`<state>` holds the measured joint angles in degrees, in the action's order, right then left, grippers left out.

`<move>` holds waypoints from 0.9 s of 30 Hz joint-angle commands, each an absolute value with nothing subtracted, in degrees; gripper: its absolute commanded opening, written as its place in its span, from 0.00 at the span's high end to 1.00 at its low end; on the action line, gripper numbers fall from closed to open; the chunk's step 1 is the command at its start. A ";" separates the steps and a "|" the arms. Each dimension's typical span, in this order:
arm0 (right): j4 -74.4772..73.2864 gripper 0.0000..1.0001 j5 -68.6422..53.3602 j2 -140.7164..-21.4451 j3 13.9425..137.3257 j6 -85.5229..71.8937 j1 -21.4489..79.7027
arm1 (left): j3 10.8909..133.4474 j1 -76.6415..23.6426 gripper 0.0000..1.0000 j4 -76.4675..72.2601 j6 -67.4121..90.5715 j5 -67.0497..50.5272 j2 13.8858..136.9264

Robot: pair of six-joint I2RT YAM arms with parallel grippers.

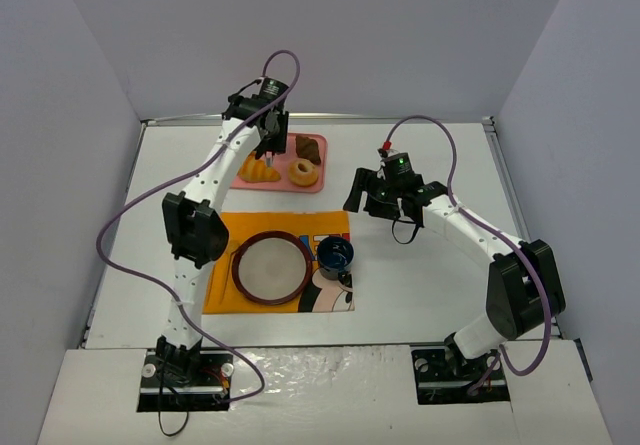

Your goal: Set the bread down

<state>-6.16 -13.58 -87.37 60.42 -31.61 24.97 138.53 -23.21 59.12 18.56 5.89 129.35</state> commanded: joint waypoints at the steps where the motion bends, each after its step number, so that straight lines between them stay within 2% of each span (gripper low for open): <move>1: -3.16 0.25 -10.01 -87.09 60.41 -31.70 25.40 | 141.27 -24.13 1.00 61.02 17.55 8.11 120.83; 13: -2.55 0.19 -5.48 -89.72 66.11 -34.91 24.08 | 118.95 -27.85 1.00 62.75 21.60 10.80 97.21; 19: -2.62 0.19 -7.52 -92.09 71.73 -36.25 20.05 | 101.89 -29.76 1.00 62.73 25.33 8.86 83.83; 27: -2.55 0.19 -9.40 -93.50 74.60 -37.01 16.09 | 86.77 -33.09 1.00 64.26 30.31 6.49 72.48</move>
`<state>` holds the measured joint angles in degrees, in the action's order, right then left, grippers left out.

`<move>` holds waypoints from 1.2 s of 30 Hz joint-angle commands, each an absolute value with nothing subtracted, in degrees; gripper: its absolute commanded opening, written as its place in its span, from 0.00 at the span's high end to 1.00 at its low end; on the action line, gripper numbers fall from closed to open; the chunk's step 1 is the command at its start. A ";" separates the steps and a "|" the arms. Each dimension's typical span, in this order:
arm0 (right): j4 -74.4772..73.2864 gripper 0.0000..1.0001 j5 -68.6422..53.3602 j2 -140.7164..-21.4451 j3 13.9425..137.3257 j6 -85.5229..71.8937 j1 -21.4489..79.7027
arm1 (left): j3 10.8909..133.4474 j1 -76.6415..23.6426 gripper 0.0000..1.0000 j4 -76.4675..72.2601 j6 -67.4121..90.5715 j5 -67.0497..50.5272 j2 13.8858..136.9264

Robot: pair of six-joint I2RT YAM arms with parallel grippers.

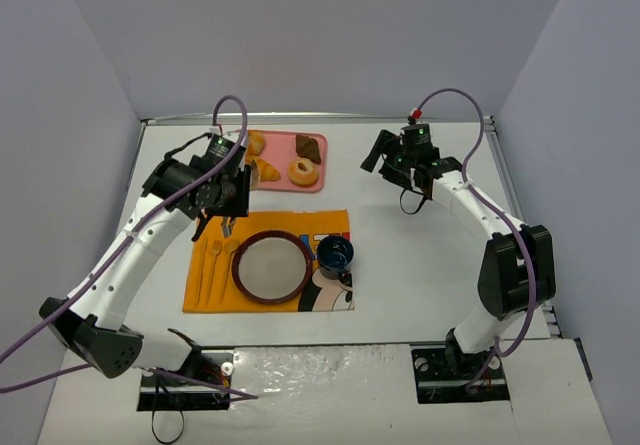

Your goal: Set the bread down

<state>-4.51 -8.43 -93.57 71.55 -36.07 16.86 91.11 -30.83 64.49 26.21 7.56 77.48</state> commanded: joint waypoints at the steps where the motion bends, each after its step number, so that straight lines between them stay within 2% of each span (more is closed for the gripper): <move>1: -2.55 0.19 -9.40 -93.39 74.50 -37.06 16.08 | 84.41 -33.88 1.00 64.37 30.79 6.38 71.74; 13: -2.37 0.19 -9.23 -91.10 70.85 -37.31 16.04 | 68.53 -40.24 1.00 59.47 37.60 3.91 66.09; 33: -2.29 0.19 -8.96 -90.52 68.91 -37.00 16.18 | 61.36 -48.79 1.00 55.82 44.39 4.75 65.74; 36: -2.29 0.19 -8.85 -90.50 68.99 -37.00 16.26 | 62.09 -49.18 0.94 56.32 44.38 5.17 65.85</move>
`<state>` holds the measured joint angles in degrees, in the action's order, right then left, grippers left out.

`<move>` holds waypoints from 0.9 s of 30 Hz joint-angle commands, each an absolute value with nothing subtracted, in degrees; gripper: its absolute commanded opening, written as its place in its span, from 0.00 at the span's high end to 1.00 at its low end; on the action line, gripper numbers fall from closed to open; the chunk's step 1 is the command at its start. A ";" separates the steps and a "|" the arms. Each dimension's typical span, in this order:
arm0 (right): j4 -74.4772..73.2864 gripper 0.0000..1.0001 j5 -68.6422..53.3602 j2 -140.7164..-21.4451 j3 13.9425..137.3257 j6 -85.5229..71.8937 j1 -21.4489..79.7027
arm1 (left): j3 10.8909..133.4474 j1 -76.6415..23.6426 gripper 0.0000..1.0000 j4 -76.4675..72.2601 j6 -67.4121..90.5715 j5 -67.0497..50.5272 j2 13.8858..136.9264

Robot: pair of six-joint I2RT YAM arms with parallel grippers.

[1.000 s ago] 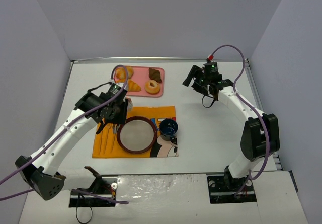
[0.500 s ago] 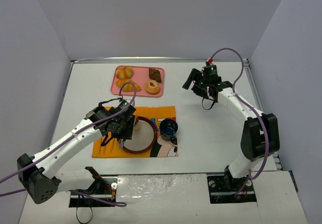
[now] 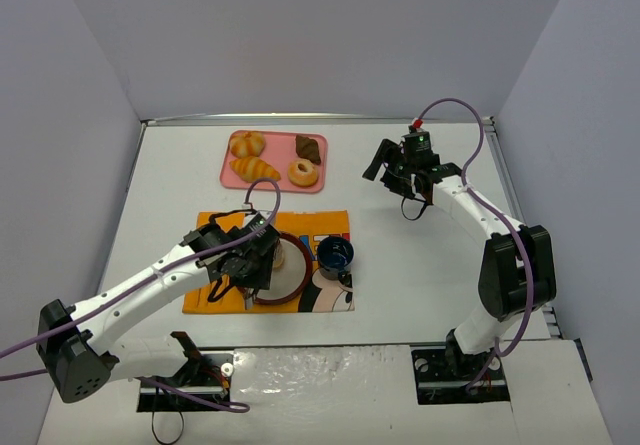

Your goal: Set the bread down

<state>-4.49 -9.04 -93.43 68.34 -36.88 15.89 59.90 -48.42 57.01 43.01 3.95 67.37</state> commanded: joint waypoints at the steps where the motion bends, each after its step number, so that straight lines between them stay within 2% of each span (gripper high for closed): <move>1: -2.29 0.19 -8.79 -90.52 68.99 -37.00 16.26 | 62.32 -49.31 0.93 56.52 44.38 5.36 65.92; 17: -2.11 0.19 -8.88 -90.80 69.43 -36.99 16.34 | 65.01 -50.27 0.67 59.99 45.00 7.19 66.26; 27: -2.11 0.19 -8.97 -90.97 69.78 -36.91 16.17 | 66.01 -51.06 0.60 61.43 45.00 8.26 66.44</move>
